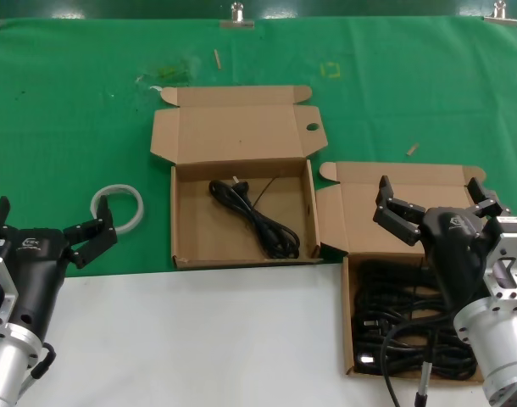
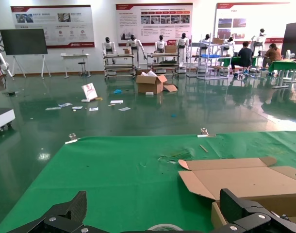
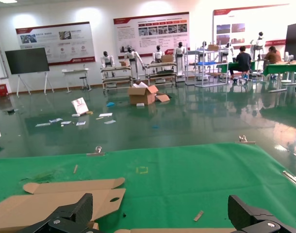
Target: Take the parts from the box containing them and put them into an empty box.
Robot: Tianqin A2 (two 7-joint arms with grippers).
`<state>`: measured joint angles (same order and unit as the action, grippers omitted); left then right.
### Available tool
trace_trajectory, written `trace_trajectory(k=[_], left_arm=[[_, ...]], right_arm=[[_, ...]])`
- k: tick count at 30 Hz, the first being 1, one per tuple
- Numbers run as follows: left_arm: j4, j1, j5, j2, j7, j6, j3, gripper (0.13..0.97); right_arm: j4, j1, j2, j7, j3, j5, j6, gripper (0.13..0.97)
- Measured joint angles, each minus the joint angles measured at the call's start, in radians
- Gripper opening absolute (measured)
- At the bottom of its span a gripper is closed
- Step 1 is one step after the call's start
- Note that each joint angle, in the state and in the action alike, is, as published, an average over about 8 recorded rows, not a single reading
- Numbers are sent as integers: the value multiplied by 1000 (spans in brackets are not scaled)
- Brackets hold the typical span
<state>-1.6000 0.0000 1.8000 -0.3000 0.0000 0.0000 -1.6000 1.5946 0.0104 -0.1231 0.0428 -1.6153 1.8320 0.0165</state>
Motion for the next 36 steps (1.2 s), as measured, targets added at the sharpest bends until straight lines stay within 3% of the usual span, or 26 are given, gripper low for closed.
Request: trace_trajectory(k=[36], left_arm=[[0,0,0,0,0,0,0,965]], right_arm=[[0,0,0,0,0,0,0,966]])
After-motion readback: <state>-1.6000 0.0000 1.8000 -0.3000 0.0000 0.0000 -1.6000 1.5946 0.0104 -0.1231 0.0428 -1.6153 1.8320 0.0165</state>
